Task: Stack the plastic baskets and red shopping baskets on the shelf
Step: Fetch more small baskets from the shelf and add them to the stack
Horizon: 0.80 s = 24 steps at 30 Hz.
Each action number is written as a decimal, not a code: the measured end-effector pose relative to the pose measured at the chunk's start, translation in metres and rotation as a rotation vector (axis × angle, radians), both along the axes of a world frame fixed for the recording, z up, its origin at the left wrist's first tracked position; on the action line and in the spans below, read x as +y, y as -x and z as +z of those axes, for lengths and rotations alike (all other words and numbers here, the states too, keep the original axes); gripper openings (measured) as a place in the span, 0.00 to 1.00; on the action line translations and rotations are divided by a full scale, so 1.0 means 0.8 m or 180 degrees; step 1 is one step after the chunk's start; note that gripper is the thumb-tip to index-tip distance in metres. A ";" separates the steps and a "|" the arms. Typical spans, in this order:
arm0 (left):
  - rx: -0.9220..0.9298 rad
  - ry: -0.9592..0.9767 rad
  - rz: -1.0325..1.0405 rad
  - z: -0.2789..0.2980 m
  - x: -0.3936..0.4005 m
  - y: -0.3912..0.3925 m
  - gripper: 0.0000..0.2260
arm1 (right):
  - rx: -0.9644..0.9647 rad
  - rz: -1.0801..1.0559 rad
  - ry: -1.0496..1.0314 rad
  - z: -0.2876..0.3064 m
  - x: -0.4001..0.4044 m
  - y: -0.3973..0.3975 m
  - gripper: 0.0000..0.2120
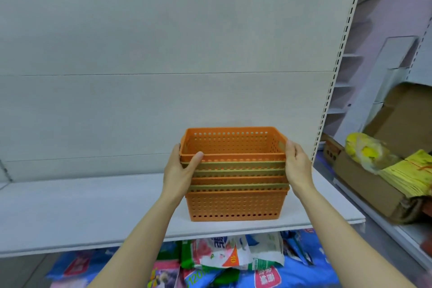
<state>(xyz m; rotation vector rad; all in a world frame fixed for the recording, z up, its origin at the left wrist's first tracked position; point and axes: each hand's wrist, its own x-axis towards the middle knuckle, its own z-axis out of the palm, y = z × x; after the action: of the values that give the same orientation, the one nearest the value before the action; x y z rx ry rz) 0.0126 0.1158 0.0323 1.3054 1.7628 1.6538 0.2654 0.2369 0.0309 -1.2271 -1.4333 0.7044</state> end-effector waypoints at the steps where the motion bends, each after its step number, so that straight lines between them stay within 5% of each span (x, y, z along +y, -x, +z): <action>1: 0.0007 -0.0033 0.0018 0.003 -0.002 -0.002 0.10 | -0.0056 0.0012 -0.0004 0.001 -0.001 -0.001 0.21; 6: 0.0963 0.0068 0.0331 0.009 -0.021 0.006 0.22 | -0.1119 -0.0642 -0.1157 0.010 -0.024 0.005 0.20; 10: 0.2122 0.0339 0.0687 0.002 -0.059 0.034 0.30 | -0.1305 -0.0129 -0.2008 0.009 -0.073 0.052 0.21; 17: 0.3420 0.0114 0.1467 -0.029 -0.173 0.112 0.24 | -0.1501 0.0880 -0.2399 -0.035 -0.164 0.179 0.17; 24: 0.3573 0.0655 0.1644 -0.063 -0.317 0.220 0.21 | -0.1309 0.1373 -0.2364 -0.073 -0.281 0.319 0.17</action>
<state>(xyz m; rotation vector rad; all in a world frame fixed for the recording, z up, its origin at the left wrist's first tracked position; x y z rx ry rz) -0.1633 -0.1378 -0.0184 1.9786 2.9951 0.8436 0.0104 0.0124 -0.0275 -0.4888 -2.0825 0.1385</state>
